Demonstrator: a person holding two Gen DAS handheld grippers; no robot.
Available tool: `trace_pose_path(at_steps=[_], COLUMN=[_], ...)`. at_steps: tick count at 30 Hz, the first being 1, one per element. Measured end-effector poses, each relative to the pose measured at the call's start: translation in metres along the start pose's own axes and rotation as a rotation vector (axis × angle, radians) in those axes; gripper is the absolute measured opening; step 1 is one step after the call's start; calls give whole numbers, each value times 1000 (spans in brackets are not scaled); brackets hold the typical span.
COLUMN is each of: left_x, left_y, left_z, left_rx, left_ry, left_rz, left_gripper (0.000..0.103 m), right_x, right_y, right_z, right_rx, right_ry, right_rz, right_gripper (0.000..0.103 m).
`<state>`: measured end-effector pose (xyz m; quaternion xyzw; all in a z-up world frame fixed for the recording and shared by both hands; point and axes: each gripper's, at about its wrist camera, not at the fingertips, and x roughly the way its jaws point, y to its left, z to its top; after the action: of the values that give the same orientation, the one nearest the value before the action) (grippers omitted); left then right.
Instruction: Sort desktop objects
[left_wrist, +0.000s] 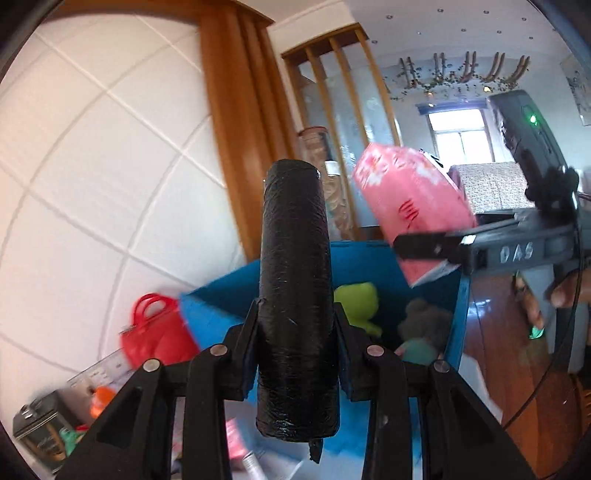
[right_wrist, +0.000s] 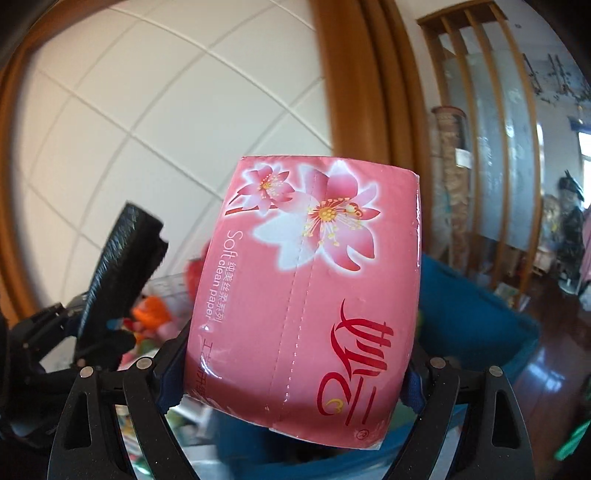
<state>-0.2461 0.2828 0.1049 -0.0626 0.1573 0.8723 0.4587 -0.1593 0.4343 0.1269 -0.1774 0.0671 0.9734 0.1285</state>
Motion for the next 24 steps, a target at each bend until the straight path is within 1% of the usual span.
trace_pose_path(at_steps=[4,6,7,8,9,10,11,12,14,17,20,22,24], left_x=[47,71,82,89,96,96,95,96,96,91,73,58,38], left_y=[-36,-51,-56,-62,-66,-69,-68,-68,-67,-60,-63,-65,-65], left_z=[27,39,45,50,57,63,64,69,71,67,57,47,33], left_rx=[2,9,12,11,5,-3,-15,-37,-66,-92,-99,-94,-96], left_ry=[19,38,48,49,42,30,14,4,16,36,43,65,89], left_rz=[6,28,40,62,107,145,179,205,226,291,344,377,406], left_gripper=[34,35,40,53,60,73,82,84,84,84,84,84,84], right_x=[20,28,35,45,52,60,61,61,60,52,42,28,16], right_y=[-57,-78,-89,-99,-106,-116,-122,-130,-133,-138,-136,-126,-120], right_z=[8,11,14,18,20,24,27,30,30,30,24,16,12], right_rx=[24,36,45,49,51,54,59,63,72,76,63,50,38], right_ry=[22,29,31,43,58,71,68,63,55,11,-26,-32,-40], right_rz=[-5,0,4,5,-1,-12,-21,-19,-20,-16,-27,-38,-27], right_gripper=[89,91,93,96,102,103,103,103,103,103,103,103,103])
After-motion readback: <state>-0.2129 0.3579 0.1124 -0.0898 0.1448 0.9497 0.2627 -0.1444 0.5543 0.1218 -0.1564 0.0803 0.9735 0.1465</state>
